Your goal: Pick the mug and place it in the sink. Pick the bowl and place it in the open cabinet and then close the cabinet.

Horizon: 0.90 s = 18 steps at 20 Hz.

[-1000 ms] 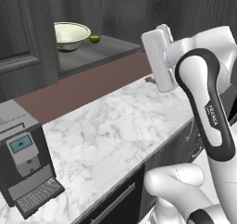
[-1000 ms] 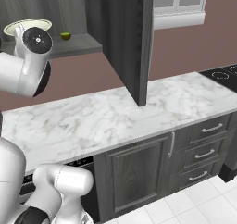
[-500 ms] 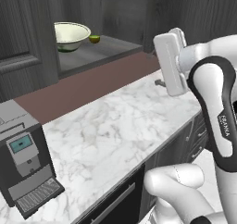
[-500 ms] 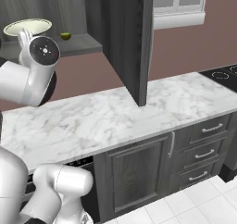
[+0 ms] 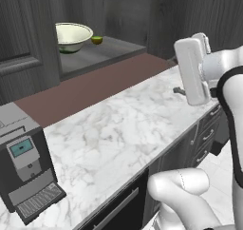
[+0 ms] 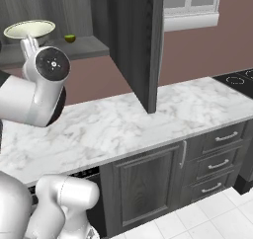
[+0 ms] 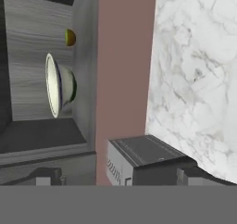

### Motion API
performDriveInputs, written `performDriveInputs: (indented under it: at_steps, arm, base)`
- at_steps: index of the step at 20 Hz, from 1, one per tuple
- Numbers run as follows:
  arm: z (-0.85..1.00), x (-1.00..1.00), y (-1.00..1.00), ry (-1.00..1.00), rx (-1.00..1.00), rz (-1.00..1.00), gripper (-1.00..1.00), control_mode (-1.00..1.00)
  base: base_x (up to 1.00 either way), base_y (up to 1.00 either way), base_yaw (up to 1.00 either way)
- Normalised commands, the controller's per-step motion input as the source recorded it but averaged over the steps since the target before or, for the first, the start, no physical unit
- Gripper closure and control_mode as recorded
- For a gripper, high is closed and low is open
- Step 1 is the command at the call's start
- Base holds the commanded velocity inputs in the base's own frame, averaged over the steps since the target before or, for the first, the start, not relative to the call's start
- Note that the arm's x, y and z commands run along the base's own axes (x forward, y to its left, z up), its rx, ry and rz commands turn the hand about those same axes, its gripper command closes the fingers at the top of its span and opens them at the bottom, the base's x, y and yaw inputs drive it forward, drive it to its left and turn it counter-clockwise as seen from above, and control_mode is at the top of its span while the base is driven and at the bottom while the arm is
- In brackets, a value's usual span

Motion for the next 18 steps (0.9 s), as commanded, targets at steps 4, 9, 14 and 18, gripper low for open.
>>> performDriveInputs:
  at_steps: [4, 9, 14, 18]
  arm:
    - [0.0, -0.25, -0.44, 0.0, 0.0, 0.0, -1.0, -1.0]
    - [0.0, -0.34, -0.36, -0.03, 0.0, 0.0, -1.0, -1.0]
    - [0.0, -0.77, -0.38, -0.16, 0.0, 0.0, -1.0, -1.0]
    - [-0.03, -0.69, -0.33, -0.15, 0.0, 0.0, -1.0, -1.0]
  base:
    - [0.0, 0.0, 0.0]
    - [0.0, 0.0, 0.0]
    - [0.0, 0.0, 0.0]
    - [0.0, 0.0, 0.0]
